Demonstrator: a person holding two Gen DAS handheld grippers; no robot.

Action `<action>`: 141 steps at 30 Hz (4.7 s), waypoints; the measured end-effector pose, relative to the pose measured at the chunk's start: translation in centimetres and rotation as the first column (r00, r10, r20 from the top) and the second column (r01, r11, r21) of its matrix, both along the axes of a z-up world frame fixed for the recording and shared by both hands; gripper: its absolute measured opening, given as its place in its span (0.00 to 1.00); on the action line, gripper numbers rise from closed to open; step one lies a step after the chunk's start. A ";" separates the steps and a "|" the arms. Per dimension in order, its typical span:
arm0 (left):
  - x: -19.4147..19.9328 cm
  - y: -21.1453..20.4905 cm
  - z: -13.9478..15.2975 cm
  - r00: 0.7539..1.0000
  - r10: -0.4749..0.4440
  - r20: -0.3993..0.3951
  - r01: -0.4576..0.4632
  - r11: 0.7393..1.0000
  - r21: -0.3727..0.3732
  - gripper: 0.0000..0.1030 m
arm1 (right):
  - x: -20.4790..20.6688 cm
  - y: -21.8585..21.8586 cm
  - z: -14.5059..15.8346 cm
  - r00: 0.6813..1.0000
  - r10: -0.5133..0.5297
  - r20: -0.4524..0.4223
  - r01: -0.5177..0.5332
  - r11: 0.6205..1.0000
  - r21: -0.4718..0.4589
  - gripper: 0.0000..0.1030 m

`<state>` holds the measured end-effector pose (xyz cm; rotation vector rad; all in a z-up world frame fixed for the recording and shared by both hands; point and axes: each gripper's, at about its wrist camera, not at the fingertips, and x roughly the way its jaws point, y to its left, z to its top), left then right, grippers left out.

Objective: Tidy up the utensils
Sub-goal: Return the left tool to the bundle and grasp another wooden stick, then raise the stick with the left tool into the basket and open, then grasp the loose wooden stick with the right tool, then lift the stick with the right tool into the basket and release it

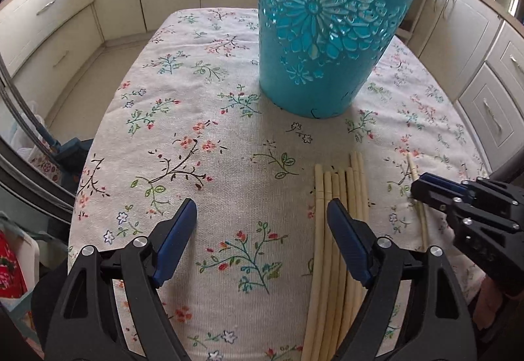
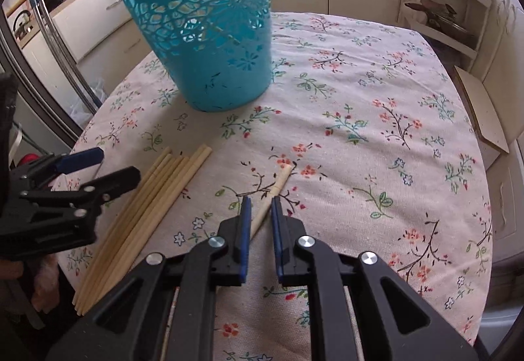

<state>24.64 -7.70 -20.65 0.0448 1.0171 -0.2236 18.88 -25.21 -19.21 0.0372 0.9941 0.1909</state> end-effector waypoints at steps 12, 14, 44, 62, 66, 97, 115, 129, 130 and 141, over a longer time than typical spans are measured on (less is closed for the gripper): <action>0.3 -0.8 -0.2 1.000 -0.020 0.020 0.018 0.996 0.092 0.76 | 0.4 0.6 0.0 1.000 -0.011 0.014 0.011 1.000 0.007 0.13; 0.3 -0.3 -0.1 1.000 0.000 0.019 -0.002 0.996 0.090 0.74 | 0.4 1.2 0.1 0.999 0.033 0.011 -0.033 0.999 -0.004 0.13; 0.6 -0.8 0.5 0.997 -0.074 0.008 0.074 0.997 -0.002 0.05 | 1.0 1.5 0.0 0.998 0.058 -0.031 -0.060 0.998 -0.036 0.12; 0.1 4.7 18.2 0.901 0.066 0.429 0.104 0.926 -0.362 0.05 | -0.2 0.7 -0.4 0.997 0.058 0.059 -0.059 0.998 0.021 0.12; 1.3 3.1 21.8 0.821 0.100 0.562 0.136 0.922 -0.362 0.05 | -0.2 0.5 -0.5 0.996 0.056 0.073 -0.059 0.998 0.038 0.12; 7.8 -0.9 15.0 0.783 0.157 0.602 -0.044 0.979 -0.198 0.39 | 0.0 -0.3 -0.6 0.996 0.045 0.079 -0.052 0.994 0.094 0.12; -0.4 9.7 6.1 0.904 0.274 0.329 -0.211 0.954 -0.214 0.74 | -0.2 2.6 0.1 0.981 0.190 0.021 -0.187 0.977 -0.102 0.11; -1.1 7.7 5.7 0.937 0.197 0.288 -0.147 0.972 -0.185 0.76 | 0.1 2.8 0.0 0.996 0.085 -0.004 -0.085 0.988 -0.126 0.07; -1.1 7.7 5.7 0.938 0.195 0.286 -0.146 0.972 -0.183 0.76 | 0.0 2.8 0.0 0.996 0.093 -0.007 -0.093 0.988 -0.127 0.06; -1.3 7.8 5.2 0.945 0.200 0.259 -0.157 0.971 -0.178 0.77 | -1.3 -1.3 8.4 0.985 0.018 0.169 -0.051 0.980 0.194 0.06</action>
